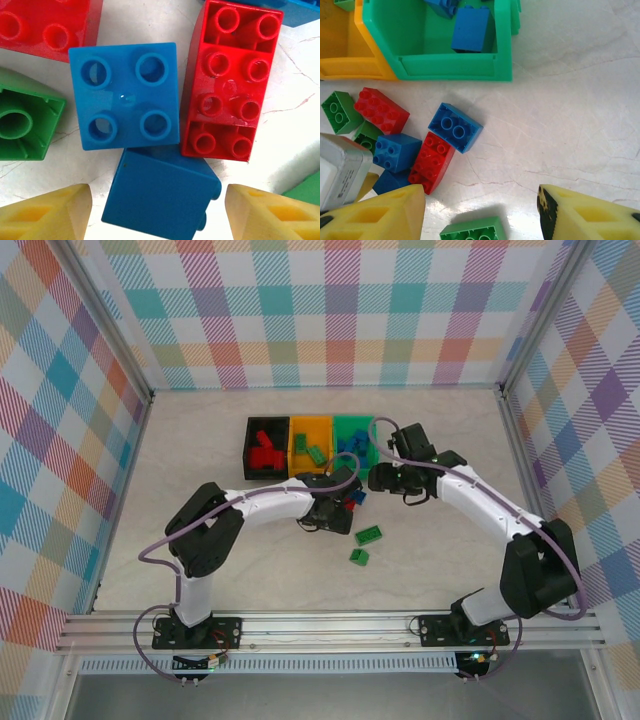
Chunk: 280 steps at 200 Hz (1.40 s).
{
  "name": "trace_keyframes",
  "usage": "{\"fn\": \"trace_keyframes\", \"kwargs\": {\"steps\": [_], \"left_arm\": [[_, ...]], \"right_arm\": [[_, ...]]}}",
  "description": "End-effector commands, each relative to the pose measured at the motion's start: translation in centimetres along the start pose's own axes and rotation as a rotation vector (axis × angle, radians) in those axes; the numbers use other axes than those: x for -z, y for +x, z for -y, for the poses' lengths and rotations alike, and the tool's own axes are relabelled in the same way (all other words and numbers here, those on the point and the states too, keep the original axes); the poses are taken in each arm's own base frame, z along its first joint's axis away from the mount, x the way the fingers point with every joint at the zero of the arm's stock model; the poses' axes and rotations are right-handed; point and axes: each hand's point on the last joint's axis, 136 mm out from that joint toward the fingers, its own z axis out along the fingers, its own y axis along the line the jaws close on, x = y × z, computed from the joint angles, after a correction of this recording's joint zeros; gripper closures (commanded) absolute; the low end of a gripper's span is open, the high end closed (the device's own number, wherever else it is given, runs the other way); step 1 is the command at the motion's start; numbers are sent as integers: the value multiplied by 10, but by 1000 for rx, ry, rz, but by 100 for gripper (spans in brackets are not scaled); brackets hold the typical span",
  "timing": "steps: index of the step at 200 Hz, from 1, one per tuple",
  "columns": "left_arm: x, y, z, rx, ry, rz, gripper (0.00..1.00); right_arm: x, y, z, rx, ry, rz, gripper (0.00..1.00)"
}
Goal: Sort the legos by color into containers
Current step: Pick up the lego from the center of the table, then place the lego in the container.
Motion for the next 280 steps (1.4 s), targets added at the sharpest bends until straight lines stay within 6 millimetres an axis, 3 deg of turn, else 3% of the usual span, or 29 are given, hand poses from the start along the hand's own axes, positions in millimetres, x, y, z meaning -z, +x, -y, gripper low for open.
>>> {"fn": "trace_keyframes", "kwargs": {"steps": [1, 32, 78, 133, 162, 197, 236, 280], "left_arm": [[-1, -3, -7, -20, -27, -10, 30], [-5, -8, -5, -27, -5, -10, 33], [-3, -12, 4, -37, 32, -12, 49], [32, -17, 8, -20, 85, 40, 52], [60, -31, 11, -17, 105, 101, 52], [87, -68, 17, -28, 116, 178, 52], [99, -121, 17, 11, 150, 213, 52], [91, -178, 12, 18, 156, 264, 52]], "right_arm": [[6, 7, 2, -18, 3, 6, 38], [5, 19, 7, -31, 8, -10, 38], [10, 27, 15, -44, 30, 5, 38], [4, 34, 17, -54, 25, -11, 38], [1, 37, 17, -59, 18, -23, 38], [2, 46, 21, -64, 21, -32, 38], [11, 61, 34, -85, 58, -24, 38], [12, 82, 36, -123, 27, -49, 38]]}}
